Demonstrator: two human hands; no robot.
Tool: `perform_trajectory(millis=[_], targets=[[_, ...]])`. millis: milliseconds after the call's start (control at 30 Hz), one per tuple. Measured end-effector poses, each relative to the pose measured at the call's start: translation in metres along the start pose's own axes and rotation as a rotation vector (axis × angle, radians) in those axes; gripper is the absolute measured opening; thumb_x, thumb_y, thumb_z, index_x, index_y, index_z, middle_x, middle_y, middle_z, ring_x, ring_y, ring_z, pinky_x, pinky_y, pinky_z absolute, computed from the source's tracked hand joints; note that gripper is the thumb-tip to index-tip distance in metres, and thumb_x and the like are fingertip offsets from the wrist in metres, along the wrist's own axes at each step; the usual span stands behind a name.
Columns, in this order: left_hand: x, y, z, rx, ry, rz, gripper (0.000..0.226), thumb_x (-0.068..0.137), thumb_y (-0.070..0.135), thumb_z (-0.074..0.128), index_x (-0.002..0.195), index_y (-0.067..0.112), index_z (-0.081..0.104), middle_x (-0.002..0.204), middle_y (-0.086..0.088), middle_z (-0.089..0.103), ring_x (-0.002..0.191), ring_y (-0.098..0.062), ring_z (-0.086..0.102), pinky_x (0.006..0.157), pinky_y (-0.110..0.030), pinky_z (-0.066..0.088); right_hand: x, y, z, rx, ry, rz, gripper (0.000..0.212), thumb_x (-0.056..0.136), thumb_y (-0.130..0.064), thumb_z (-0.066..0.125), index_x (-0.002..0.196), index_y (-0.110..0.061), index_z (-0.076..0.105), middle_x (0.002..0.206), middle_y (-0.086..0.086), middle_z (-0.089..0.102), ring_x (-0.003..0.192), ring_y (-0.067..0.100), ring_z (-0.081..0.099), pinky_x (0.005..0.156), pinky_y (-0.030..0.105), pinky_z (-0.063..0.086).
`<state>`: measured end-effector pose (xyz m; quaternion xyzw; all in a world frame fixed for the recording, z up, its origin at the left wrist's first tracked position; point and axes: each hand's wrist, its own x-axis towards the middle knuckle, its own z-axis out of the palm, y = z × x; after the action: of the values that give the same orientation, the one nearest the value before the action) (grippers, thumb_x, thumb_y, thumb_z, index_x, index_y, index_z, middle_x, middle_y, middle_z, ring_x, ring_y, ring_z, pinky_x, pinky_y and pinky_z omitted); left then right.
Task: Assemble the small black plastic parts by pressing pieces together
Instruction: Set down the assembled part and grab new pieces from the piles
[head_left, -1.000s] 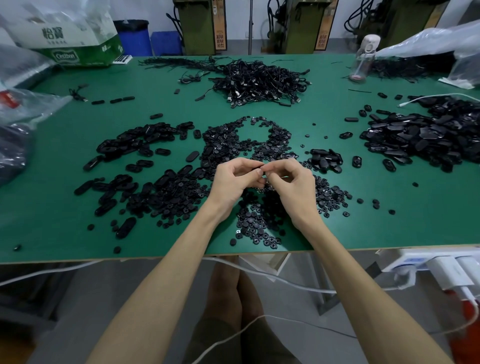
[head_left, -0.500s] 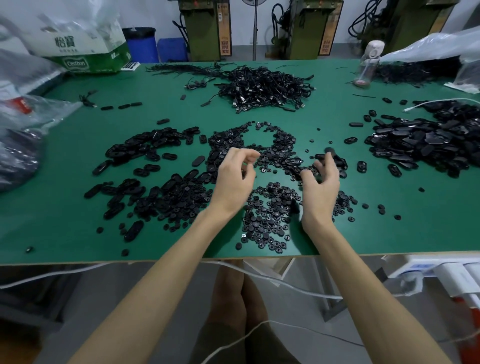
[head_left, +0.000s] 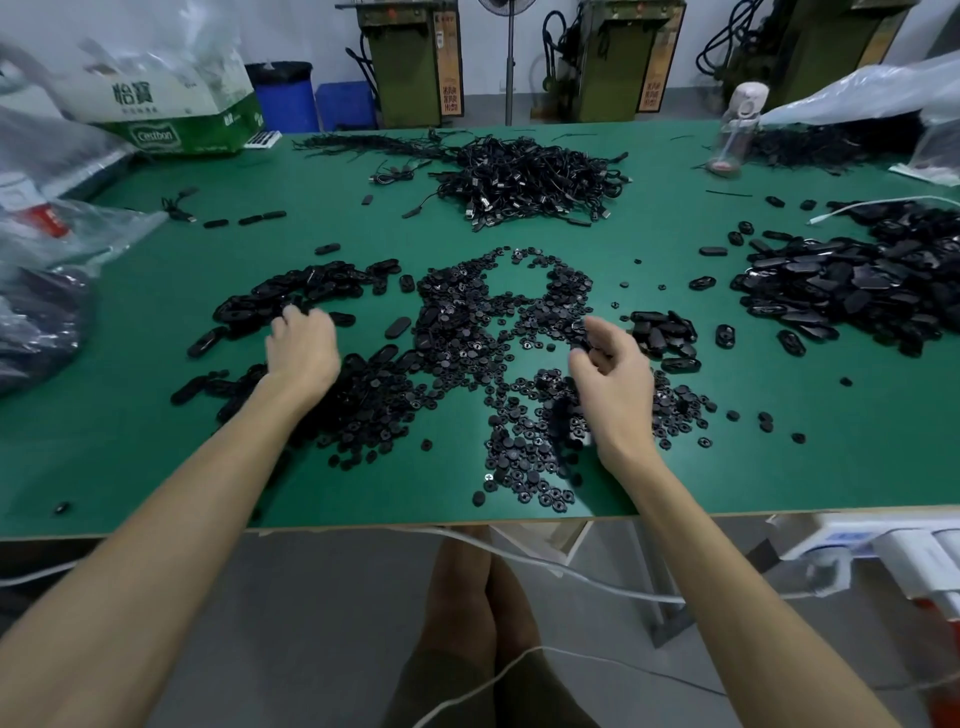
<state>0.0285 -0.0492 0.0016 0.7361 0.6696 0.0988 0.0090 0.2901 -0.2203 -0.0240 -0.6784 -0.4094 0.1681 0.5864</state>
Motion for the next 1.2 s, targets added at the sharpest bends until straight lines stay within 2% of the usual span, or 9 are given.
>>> perform_trajectory(millis=[100, 200, 400, 533, 667, 767, 833, 1100, 1200], targets=[[0.0, -0.013, 0.009, 0.044, 0.068, 0.05, 0.017, 0.093, -0.019, 0.051, 0.1, -0.005, 0.058, 0.118, -0.031, 0.053, 0.113, -0.046, 0.048, 0.093, -0.052, 0.046, 0.002, 0.0, 0.005, -0.247, -0.16, -0.145, 0.04, 0.1, -0.022, 0.063, 0.139, -0.019, 0.061, 0.142, -0.005, 0.059, 0.137, 0.014, 0.044, 0.114, 0.028, 0.031], [0.001, -0.019, 0.019, -0.005, 0.153, 0.105, 0.013, 0.1, -0.007, 0.054, 0.108, -0.007, 0.064, 0.115, -0.031, 0.057, 0.112, -0.045, 0.049, 0.094, -0.053, 0.044, 0.004, 0.003, 0.011, -0.396, -0.285, -0.219, 0.042, 0.099, -0.027, 0.067, 0.14, -0.019, 0.062, 0.145, -0.005, 0.056, 0.141, 0.02, 0.035, 0.111, 0.024, 0.023], [-0.003, -0.008, 0.019, -0.211, 0.238, 0.164, 0.025, 0.107, 0.016, 0.054, 0.124, 0.0, 0.064, 0.125, -0.022, 0.059, 0.12, -0.038, 0.049, 0.103, -0.048, 0.043, 0.003, 0.008, 0.016, -0.56, -0.441, -0.29, 0.055, 0.103, -0.039, 0.059, 0.154, -0.023, 0.047, 0.159, -0.007, 0.043, 0.145, 0.022, 0.023, 0.121, 0.039, 0.022], [-0.01, 0.016, 0.009, -0.526, 0.267, 0.203, 0.022, 0.107, 0.019, 0.054, 0.122, 0.006, 0.065, 0.123, -0.013, 0.059, 0.118, -0.027, 0.054, 0.102, -0.035, 0.044, 0.004, 0.009, 0.019, -0.67, -0.5, -0.315, 0.053, 0.108, -0.043, 0.048, 0.158, -0.026, 0.04, 0.163, -0.007, 0.04, 0.148, 0.025, 0.023, 0.122, 0.039, 0.021], [-0.023, 0.055, -0.001, -0.983, 0.163, 0.114, 0.019, 0.106, 0.022, 0.056, 0.118, 0.012, 0.068, 0.108, -0.006, 0.069, 0.081, -0.008, 0.07, 0.076, -0.022, 0.057, 0.006, 0.009, 0.022, -0.732, -0.535, -0.332, 0.049, 0.11, -0.042, 0.041, 0.158, -0.031, 0.04, 0.164, -0.01, 0.037, 0.15, 0.025, 0.022, 0.124, 0.04, 0.02], [-0.041, 0.084, 0.002, -1.415, -0.017, -0.048, 0.019, 0.109, 0.017, 0.05, 0.108, 0.009, 0.068, 0.1, -0.009, 0.072, 0.076, -0.01, 0.074, 0.071, -0.024, 0.06, 0.006, 0.009, 0.021, -0.685, -0.496, -0.339, 0.039, 0.108, -0.039, 0.048, 0.145, -0.028, 0.056, 0.155, -0.009, 0.049, 0.143, 0.025, 0.03, 0.12, 0.037, 0.024], [-0.053, 0.101, 0.008, -1.524, -0.099, -0.103, 0.022, 0.11, 0.015, 0.047, 0.103, 0.009, 0.067, 0.097, -0.009, 0.073, 0.075, -0.012, 0.075, 0.069, -0.023, 0.059, 0.006, 0.009, 0.021, -0.635, -0.466, -0.335, 0.031, 0.105, -0.036, 0.055, 0.133, -0.023, 0.063, 0.145, -0.007, 0.056, 0.137, 0.024, 0.035, 0.113, 0.034, 0.028], [-0.079, 0.128, 0.027, -1.523, -0.159, -0.024, 0.017, 0.106, 0.007, 0.054, 0.115, -0.002, 0.065, 0.094, -0.017, 0.071, 0.058, -0.011, 0.067, 0.045, -0.023, 0.05, 0.008, 0.008, 0.021, -0.456, -0.406, -0.205, 0.014, 0.097, -0.024, 0.07, 0.097, -0.011, 0.066, 0.123, 0.002, 0.065, 0.123, 0.023, 0.039, 0.095, 0.027, 0.031], [-0.082, 0.127, 0.029, -1.47, -0.138, 0.053, 0.019, 0.106, 0.003, 0.053, 0.117, -0.003, 0.066, 0.098, -0.018, 0.071, 0.063, -0.013, 0.069, 0.047, -0.023, 0.051, 0.009, 0.003, 0.018, -0.375, -0.366, -0.173, 0.014, 0.098, -0.024, 0.069, 0.091, -0.012, 0.066, 0.108, 0.003, 0.066, 0.112, 0.022, 0.042, 0.087, 0.025, 0.027]])
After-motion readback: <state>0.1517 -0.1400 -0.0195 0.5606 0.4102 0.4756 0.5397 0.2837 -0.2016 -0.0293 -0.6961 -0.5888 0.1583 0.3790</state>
